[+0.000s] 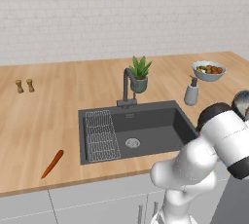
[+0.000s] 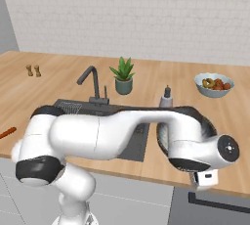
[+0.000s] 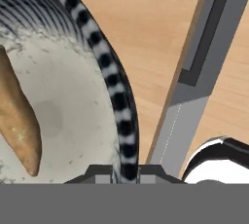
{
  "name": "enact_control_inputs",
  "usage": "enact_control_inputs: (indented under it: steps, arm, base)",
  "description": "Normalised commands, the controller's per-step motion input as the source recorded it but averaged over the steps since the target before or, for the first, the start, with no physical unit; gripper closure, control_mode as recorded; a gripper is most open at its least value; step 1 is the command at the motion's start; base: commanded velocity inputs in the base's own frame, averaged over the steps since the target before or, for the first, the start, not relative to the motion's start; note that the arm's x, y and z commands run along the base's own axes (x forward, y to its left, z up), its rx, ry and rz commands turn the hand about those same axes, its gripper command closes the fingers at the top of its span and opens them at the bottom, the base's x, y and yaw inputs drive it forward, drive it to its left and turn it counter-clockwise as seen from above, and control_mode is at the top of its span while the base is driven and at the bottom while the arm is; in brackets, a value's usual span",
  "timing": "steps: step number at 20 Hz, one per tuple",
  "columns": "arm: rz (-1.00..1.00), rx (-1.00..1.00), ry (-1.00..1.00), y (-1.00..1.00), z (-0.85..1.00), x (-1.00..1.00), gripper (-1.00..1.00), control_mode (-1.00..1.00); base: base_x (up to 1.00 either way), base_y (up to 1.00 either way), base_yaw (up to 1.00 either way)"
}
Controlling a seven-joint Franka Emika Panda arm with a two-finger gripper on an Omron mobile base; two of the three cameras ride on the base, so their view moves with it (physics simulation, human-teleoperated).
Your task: Pick the sweet potato from the sink and place it in the bowl. Then pick the bowl and place it in the microwave. Then close the microwave door and press the start button.
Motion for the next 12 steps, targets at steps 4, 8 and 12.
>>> enact_control_inputs:
  steps: [4, 8, 12]
  arm:
    - [0.01, 0.00, 0.01, 0.75, 0.45, 0.00, 1.00, -1.00]
    - [0.00, -0.01, 0.01, 0.84, 0.40, 0.00, 1.00, -1.00]
    - [0.00, -0.06, 0.03, 0.83, 0.34, 0.00, 1.00, -1.00]
  base:
    - [0.00, 0.00, 0.00]
    - [0.00, 0.00, 0.00]
    - [0.00, 0.00, 0.00]
